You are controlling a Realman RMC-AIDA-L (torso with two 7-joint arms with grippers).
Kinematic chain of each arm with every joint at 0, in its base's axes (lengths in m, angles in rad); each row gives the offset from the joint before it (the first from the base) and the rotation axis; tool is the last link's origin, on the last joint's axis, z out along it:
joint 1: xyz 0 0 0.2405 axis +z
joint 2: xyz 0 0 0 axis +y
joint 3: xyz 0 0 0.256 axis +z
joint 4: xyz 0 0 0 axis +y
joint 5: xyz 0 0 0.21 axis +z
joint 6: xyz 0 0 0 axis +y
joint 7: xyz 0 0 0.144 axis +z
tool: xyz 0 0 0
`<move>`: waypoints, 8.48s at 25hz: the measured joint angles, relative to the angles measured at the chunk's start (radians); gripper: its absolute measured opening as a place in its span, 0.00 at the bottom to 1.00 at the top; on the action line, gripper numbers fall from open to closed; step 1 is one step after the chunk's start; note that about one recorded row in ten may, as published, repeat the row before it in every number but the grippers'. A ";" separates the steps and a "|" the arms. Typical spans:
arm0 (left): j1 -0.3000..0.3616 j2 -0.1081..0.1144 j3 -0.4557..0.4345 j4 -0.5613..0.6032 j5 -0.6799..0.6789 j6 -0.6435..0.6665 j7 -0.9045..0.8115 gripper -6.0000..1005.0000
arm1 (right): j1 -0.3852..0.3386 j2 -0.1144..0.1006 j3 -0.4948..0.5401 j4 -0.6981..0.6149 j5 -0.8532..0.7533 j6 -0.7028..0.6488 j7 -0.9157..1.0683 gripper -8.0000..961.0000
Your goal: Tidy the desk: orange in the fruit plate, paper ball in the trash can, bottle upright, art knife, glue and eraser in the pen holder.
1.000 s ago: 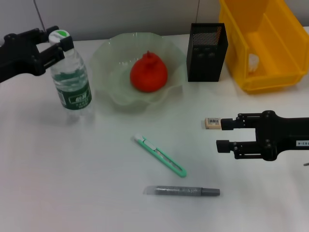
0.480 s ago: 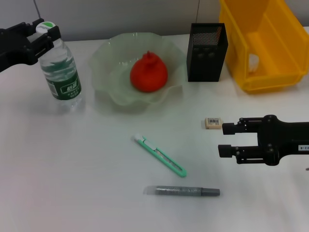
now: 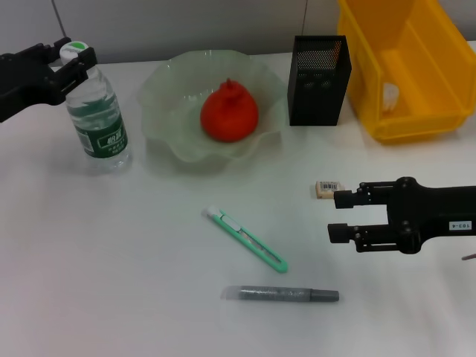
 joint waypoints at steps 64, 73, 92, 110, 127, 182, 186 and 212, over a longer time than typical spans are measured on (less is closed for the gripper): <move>0.318 0.020 -0.008 0.056 -0.239 0.383 0.051 0.81 | 0.049 0.008 0.000 0.017 -0.018 0.029 -0.071 0.51; 0.396 0.042 0.004 0.032 -0.081 0.552 0.052 0.81 | 0.059 0.000 -0.009 -0.181 -0.037 -0.007 0.115 0.25; 0.418 0.040 0.005 -0.001 0.197 0.674 0.250 0.81 | 0.552 0.023 -0.301 -0.377 -0.616 -0.133 0.894 0.79; 0.405 0.052 0.016 -0.022 0.307 0.709 0.402 0.81 | 0.897 0.040 -0.596 0.123 -0.678 0.121 1.273 0.79; 0.376 0.024 0.018 -0.024 0.314 0.689 0.411 0.81 | 0.892 0.040 -0.779 0.240 -0.533 0.245 1.328 0.79; 0.292 0.004 0.044 -0.097 0.326 0.606 0.422 0.81 | 0.852 0.040 -0.928 0.284 -0.412 0.492 1.292 0.48; 0.288 0.004 0.044 -0.097 0.327 0.604 0.422 0.81 | 0.850 0.040 -0.942 0.284 -0.411 0.503 1.291 0.48; 0.258 0.003 0.044 -0.125 0.328 0.580 0.422 0.81 | 0.840 0.040 -1.001 0.290 -0.341 0.532 1.227 0.30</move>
